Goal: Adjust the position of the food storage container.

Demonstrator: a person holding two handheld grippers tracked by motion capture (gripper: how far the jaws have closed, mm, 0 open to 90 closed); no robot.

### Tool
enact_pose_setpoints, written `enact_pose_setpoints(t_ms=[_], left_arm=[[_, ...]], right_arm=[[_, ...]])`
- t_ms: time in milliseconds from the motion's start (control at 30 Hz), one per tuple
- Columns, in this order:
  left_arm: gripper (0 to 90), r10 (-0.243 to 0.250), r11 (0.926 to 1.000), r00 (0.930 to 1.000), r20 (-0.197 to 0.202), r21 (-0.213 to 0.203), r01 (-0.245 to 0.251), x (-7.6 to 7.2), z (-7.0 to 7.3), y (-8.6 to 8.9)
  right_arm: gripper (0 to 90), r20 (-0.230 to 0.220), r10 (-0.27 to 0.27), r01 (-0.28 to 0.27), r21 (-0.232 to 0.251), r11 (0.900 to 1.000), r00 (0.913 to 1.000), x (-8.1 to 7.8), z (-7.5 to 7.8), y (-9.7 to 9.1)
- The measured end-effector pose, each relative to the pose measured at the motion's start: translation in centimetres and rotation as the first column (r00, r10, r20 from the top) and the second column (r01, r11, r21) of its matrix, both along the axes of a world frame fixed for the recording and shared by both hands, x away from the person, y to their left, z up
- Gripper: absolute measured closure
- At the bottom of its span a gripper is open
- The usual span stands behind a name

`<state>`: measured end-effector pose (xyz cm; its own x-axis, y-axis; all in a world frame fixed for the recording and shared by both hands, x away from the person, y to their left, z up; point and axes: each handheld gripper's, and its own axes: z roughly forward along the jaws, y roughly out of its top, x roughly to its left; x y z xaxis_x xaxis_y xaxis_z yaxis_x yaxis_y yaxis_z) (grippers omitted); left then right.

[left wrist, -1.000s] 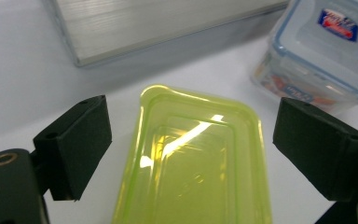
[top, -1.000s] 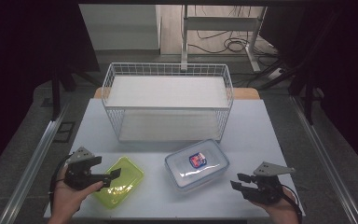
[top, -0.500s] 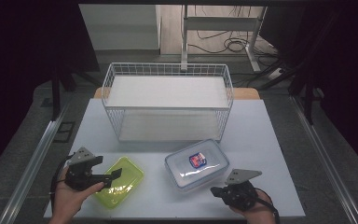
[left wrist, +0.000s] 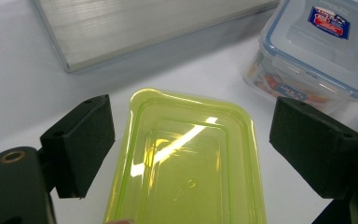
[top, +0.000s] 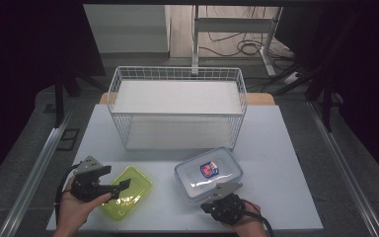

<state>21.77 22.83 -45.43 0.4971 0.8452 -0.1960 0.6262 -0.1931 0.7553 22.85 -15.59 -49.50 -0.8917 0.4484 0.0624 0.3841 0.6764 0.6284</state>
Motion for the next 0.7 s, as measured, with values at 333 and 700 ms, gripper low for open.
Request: enact_pose_setpoints(t_ms=[333, 700], left_arm=[[13.6, 0.0, 1.0, 1.0, -0.006, -0.001, 0.0, 0.1, -0.2, 0.0], [13.6, 0.006, 0.9999, 0.9999, -0.014, -0.009, -0.006, 0.2, -0.2, 0.1]], right_arm=[[88.8, 0.028, -0.036, 0.035, 0.01, 0.9993, 0.999, 0.3, -0.3, 1.2], [88.8, 0.05, -0.074, 0.073, 0.029, 0.9969, 0.996, 0.9, -0.8, 3.2]])
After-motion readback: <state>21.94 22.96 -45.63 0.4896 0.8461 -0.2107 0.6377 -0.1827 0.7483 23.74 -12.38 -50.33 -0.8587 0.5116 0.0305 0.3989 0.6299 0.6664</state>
